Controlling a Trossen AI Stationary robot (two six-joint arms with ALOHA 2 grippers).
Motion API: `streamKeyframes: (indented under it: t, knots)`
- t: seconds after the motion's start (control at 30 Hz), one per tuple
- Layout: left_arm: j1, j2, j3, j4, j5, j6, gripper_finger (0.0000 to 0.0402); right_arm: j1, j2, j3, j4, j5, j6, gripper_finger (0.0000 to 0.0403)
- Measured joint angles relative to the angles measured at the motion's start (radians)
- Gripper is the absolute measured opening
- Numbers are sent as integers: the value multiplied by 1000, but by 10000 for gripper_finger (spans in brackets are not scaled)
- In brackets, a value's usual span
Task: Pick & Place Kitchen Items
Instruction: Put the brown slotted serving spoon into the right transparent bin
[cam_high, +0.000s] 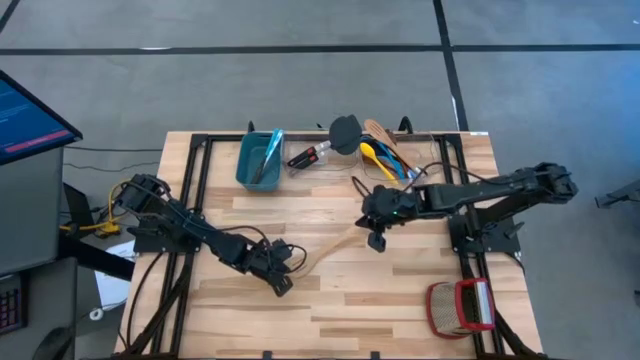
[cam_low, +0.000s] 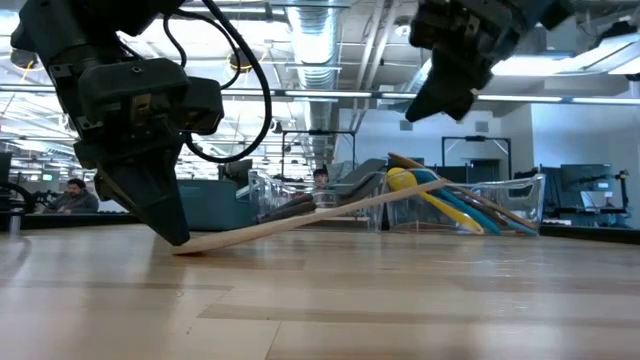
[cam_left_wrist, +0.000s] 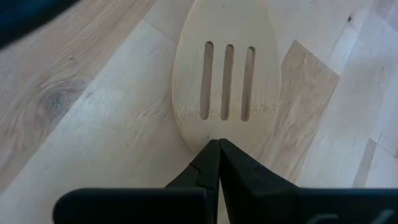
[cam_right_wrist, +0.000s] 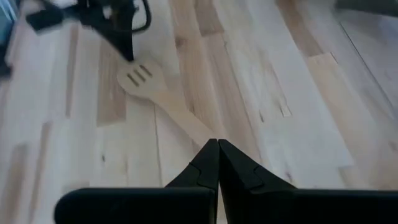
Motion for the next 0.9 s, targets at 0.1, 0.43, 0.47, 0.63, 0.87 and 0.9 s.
streamKeyframes:
  t: [0.1,0.43,0.47,0.63,0.87,0.9]
  knots:
    - [0,0,0,2,0,0,1,0,45,93,-112,0,-86,0]
    - [0,0,0,3,2,4,1,-2,338,405,-431,5,-297,16]
    - [0,0,0,4,2,4,1,-3,359,430,-464,5,-299,24]
    - [0,0,-1,5,2,4,1,-1,434,513,-565,7,-383,77]
    - [0,0,-2,8,2,4,1,2,505,528,-588,6,-437,156]
    - [0,0,-2,9,2,4,1,2,515,528,-589,7,-437,166]
